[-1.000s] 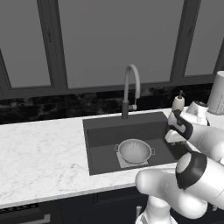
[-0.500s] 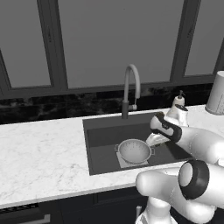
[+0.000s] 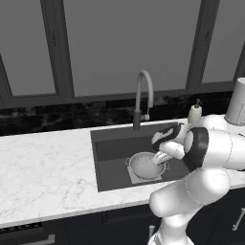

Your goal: Put the colander in the sink, put the mango in the colander, and turn on the sink faucet and pour water over the colander.

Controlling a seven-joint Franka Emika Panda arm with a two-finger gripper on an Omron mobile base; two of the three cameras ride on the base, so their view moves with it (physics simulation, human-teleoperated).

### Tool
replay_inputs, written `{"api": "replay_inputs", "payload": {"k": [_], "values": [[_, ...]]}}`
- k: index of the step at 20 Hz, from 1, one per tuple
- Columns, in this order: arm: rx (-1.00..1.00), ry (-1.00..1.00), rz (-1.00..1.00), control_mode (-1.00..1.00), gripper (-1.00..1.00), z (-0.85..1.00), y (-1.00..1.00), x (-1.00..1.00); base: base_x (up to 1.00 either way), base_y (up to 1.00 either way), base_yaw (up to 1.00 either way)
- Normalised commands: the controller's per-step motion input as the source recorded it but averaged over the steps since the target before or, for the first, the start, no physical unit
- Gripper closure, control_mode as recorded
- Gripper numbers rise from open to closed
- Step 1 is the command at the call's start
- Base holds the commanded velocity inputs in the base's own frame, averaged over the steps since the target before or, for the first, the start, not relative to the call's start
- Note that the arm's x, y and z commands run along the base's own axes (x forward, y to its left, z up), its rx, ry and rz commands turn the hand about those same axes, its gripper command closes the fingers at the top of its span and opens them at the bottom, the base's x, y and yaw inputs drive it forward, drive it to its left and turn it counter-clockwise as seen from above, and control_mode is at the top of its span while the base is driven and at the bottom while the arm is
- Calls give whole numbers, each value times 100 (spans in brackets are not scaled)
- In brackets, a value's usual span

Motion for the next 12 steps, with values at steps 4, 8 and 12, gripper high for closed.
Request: {"api": "replay_inputs", "payload": {"k": [4, 8, 12], "values": [[0, 6, 7, -100, 100, -26, 11, 55, 0, 0, 0], [1, 12, 6, -100, 100, -34, 11, 33, 0, 0, 0], [0, 9, 3, -100, 100, -40, 0, 14, 0, 0, 0]]}}
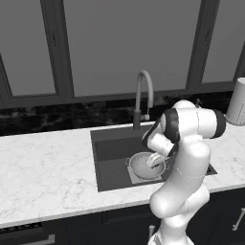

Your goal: Put the colander in the sink, put the mango in the colander, and turn on the sink faucet and pour water over the colander.

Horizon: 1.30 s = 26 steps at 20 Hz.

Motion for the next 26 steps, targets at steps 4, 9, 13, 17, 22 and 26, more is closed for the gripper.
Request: {"api": "replay_inputs", "payload": {"k": [4, 9, 13, 17, 22, 26], "values": [[1, 4, 3, -100, 100, -48, 0, 6, 0, 0, 0], [1, 2, 4, -100, 100, -38, 0, 9, 0, 0, 0], [0, 0, 6, -100, 100, -20, 0, 4, 0, 0, 0], [0, 1, 4, -100, 100, -1, 4, 0, 0, 0, 0], [0, 1, 0, -100, 100, 2, 27, -20, 0, 0, 0], [0, 0, 0, -100, -100, 5, 47, -26, 0, 0, 0]]}}
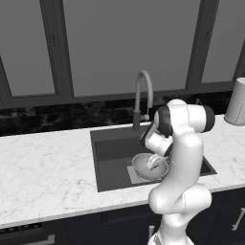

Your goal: Put the colander in the sink, put the mango in the colander, and turn on the sink faucet and pour water over the colander.

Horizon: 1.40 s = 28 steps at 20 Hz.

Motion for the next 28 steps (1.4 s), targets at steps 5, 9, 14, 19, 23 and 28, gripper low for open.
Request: {"api": "replay_inputs", "payload": {"k": [5, 9, 14, 19, 23, 28], "values": [[0, 0, 0, -100, -100, 0, 29, -8, 0, 0, 0], [0, 0, 0, -100, -100, 0, 6, -10, 0, 0, 0], [0, -5, 0, -100, -100, 0, -1, -18, 0, 0, 0], [3, -11, -1, -100, -100, 31, -18, -48, 0, 0, 0], [10, -11, 0, -100, -100, 73, -11, -57, 0, 0, 0], [15, -20, 0, -100, -100, 93, -2, -15, 0, 0, 0]]}}
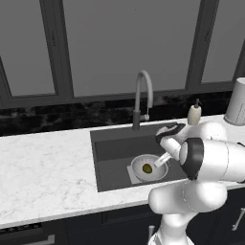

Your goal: Put the colander in the sink, put the mango in the colander, and turn on the sink faucet and pour water over the colander.

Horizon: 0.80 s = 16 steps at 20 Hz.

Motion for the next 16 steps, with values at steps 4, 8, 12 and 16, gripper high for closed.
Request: {"api": "replay_inputs", "payload": {"k": [4, 8, 12, 16], "values": [[19, -18, 0, -100, -100, 100, 0, 0, 0, 0, 0], [19, -9, 0, -100, -100, 100, -6, 0, 0, 0, 0], [20, -8, -1, -100, -100, 99, -10, 0, 0, 0, 0], [21, -10, -2, -100, -100, 73, -11, 0, 0, 0, 0]]}}
